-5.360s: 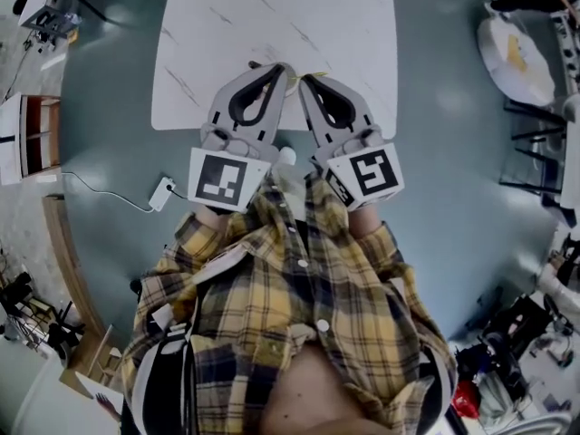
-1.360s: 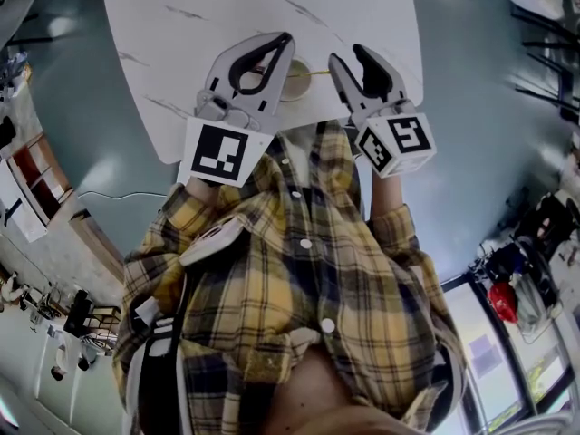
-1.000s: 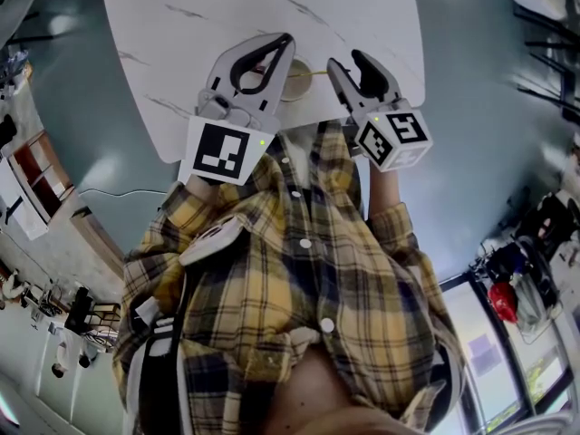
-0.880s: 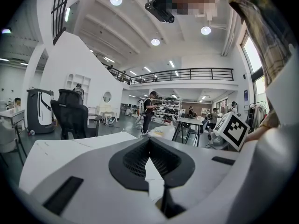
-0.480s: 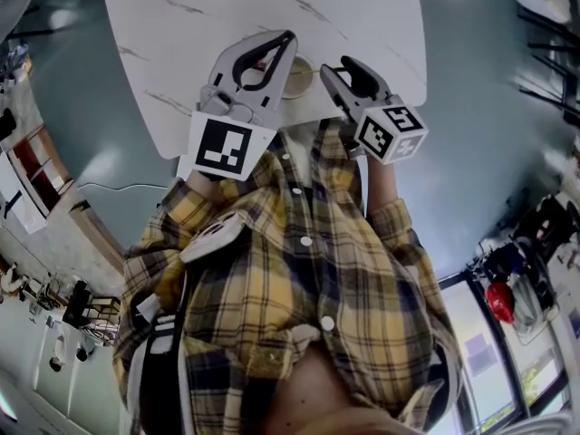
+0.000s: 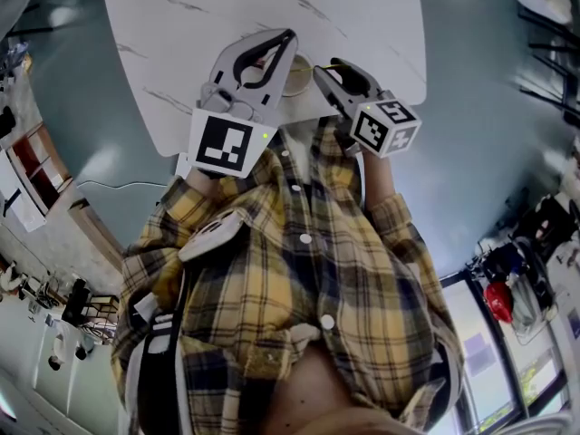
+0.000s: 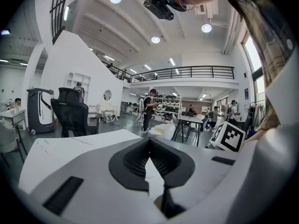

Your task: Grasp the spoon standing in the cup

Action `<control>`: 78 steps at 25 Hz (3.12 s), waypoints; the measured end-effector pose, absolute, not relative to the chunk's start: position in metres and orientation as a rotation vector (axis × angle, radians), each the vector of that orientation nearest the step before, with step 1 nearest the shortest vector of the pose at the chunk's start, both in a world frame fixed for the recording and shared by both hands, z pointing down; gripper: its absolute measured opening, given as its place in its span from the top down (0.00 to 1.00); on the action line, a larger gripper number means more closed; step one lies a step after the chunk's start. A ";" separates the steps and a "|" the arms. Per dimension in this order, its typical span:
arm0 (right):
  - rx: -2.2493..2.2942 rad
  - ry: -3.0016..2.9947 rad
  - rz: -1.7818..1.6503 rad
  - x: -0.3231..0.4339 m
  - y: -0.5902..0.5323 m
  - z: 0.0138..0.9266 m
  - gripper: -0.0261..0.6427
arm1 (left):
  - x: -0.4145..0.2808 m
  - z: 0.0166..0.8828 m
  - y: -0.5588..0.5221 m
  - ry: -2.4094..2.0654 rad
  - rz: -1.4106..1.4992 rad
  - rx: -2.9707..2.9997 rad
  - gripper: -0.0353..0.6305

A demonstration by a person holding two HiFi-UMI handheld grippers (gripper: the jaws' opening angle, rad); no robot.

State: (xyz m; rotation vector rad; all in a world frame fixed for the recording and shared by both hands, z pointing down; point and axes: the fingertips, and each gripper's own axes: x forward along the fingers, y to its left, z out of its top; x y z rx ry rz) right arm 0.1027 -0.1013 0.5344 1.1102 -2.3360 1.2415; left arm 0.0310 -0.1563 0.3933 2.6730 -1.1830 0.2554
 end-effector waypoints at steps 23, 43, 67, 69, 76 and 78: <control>1.049 -2.330 1.170 0.095 -0.099 0.538 0.84 | 0.029 0.393 -0.156 -1.185 0.265 2.677 0.92; 0.974 -2.400 1.189 0.077 -0.093 0.519 0.91 | 0.022 0.383 -0.148 -1.218 0.231 2.688 0.92; 0.874 -2.510 0.988 0.082 -0.091 0.462 0.91 | 0.016 0.360 -0.142 -1.317 0.167 2.689 0.92; 0.866 -2.528 0.964 0.084 -0.091 0.454 0.91 | 0.015 0.357 -0.139 -1.340 0.163 2.687 0.92; 0.822 -2.603 0.867 0.081 -0.098 0.422 0.91 | 0.005 0.348 -0.133 -1.440 0.146 2.662 0.92; 0.800 -2.627 0.832 0.076 -0.102 0.413 0.91 | -0.001 0.343 -0.132 -1.479 0.140 2.652 0.92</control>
